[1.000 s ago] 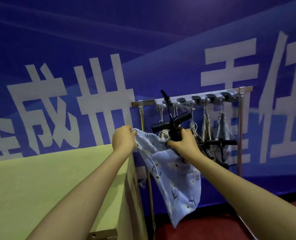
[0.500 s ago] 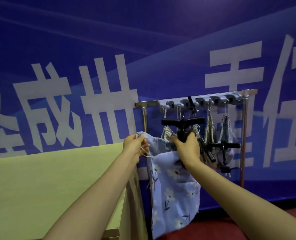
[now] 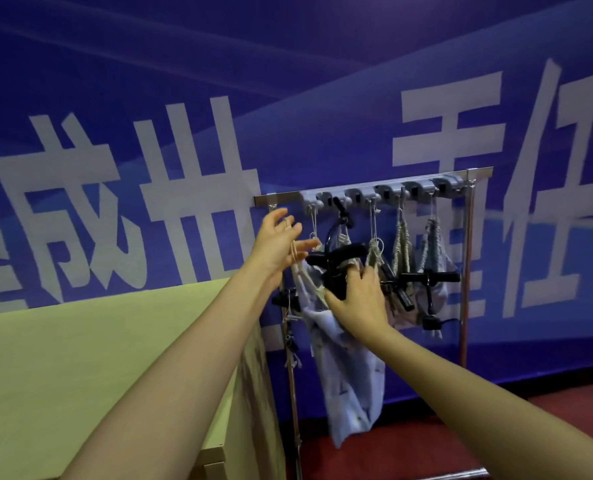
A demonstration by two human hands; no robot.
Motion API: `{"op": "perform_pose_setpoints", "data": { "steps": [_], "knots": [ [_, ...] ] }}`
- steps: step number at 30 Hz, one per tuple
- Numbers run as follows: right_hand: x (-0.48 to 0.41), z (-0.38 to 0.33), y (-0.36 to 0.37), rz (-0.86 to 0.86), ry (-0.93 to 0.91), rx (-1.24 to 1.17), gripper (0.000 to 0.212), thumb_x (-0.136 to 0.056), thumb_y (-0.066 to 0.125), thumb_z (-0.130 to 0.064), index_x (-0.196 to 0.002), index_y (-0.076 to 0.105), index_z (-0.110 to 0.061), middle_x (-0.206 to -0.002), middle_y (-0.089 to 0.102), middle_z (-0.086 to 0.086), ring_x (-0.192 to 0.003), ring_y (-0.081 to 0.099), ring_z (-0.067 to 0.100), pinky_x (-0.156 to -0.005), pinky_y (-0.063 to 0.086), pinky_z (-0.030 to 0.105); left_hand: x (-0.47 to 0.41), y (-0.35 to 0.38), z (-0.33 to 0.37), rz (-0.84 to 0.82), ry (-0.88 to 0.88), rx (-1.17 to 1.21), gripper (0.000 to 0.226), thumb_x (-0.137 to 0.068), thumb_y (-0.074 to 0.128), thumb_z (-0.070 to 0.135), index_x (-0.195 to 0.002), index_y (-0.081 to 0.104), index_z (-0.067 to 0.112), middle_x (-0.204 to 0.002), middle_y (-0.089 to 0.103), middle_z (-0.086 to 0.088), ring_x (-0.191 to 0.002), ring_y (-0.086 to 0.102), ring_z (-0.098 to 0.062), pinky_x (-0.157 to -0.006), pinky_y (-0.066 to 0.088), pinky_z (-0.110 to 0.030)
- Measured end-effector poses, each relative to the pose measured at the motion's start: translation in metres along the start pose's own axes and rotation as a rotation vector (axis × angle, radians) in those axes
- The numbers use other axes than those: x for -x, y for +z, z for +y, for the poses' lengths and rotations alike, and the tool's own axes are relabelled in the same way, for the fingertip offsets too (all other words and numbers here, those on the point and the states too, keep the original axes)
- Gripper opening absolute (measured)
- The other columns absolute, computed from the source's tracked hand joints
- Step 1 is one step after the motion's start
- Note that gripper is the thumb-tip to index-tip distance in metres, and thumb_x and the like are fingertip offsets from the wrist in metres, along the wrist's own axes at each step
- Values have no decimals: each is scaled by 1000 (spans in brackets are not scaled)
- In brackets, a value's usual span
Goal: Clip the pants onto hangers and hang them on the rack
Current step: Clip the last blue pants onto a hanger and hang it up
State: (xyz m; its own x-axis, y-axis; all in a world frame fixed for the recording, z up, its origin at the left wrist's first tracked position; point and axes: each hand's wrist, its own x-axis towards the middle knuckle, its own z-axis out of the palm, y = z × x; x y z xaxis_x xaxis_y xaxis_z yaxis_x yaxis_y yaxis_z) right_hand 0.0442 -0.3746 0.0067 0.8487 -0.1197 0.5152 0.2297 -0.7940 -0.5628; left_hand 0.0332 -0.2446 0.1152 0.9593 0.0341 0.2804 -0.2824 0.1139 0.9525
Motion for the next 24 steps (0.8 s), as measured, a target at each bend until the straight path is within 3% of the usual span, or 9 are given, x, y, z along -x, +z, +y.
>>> {"op": "perform_pose_setpoints", "data": {
  "steps": [3, 5, 7, 9, 11, 16, 19, 22, 24],
  "knots": [
    [3, 4, 0, -189, 111, -459, 42, -82, 57, -54, -109, 56, -22, -116, 54, 7, -114, 52, 26, -94, 46, 42, -5, 6, -8, -27, -36, -103, 38, -99, 44, 17, -135, 37, 12, -148, 36, -7, -54, 68, -9, -46, 41, -20],
    [6, 4, -4, -297, 186, -723, 28, -90, 55, -36, -115, 55, -23, -117, 58, 3, -115, 54, 23, -93, 46, 34, -11, 14, -7, -52, -46, -86, 23, -100, 42, 22, -121, 43, 14, -141, 45, -9, -48, 66, -9, -42, 34, -20],
    [11, 5, -10, -394, 201, -830, 35, -95, 50, -19, -130, 47, -20, -113, 57, -2, -105, 55, 15, -81, 47, 20, -16, 24, -3, -83, -50, -92, 23, -100, 39, 28, -115, 46, 12, -134, 54, -12, -43, 62, -9, -37, 28, -18],
    [16, 9, -14, -448, 170, -815, 33, -95, 49, -14, -128, 50, -18, -106, 58, -2, -91, 56, 7, -67, 46, 9, -19, 36, -2, -117, -63, -136, 33, -100, 38, 33, -115, 50, 6, -125, 61, -16, -38, 57, -8, -33, 25, -17],
    [22, 13, -19, -451, 154, -716, 25, -95, 50, -20, -119, 55, -18, -104, 62, -1, -89, 58, 8, -71, 47, 15, -16, 48, -2, -149, -85, -178, 36, -100, 37, 36, -111, 52, 4, -117, 65, -17, -37, 54, -9, -32, 24, -17],
    [27, 21, -38, -144, 29, -220, 21, -97, 43, -37, -89, 48, -19, -72, 59, 1, -68, 56, 22, -58, 39, 34, -6, 66, 2, -230, -103, -166, 40, -100, 34, 39, -109, 53, 4, -91, 70, -13, -33, 46, -9, -28, 20, -16],
    [27, 17, -58, 95, -72, -295, 17, -96, 48, -26, -84, 48, -14, -64, 55, 1, -58, 51, 21, -57, 40, 39, -2, 67, 6, -252, -97, -193, 41, -100, 32, 40, -111, 52, 6, -80, 67, -11, -29, 37, -7, -28, 19, -14],
    [13, 9, -79, 149, -79, -417, 15, -93, 55, -20, -106, 53, -12, -90, 60, 0, -80, 57, 16, -70, 44, 33, 3, 68, 8, -302, -101, -246, 43, -99, 32, 45, -114, 51, 9, -68, 61, -7, -31, 31, -6, -34, 19, -16],
    [-3, 5, -90, -94, -68, -465, 26, -91, 60, -22, -115, 52, -17, -103, 60, -2, -98, 57, 16, -81, 44, 29, 10, 75, 8, -368, -89, -278, 41, -99, 31, 45, -111, 52, 11, -60, 56, -5, -30, 29, -7, -36, 22, -17]
  ]
}}
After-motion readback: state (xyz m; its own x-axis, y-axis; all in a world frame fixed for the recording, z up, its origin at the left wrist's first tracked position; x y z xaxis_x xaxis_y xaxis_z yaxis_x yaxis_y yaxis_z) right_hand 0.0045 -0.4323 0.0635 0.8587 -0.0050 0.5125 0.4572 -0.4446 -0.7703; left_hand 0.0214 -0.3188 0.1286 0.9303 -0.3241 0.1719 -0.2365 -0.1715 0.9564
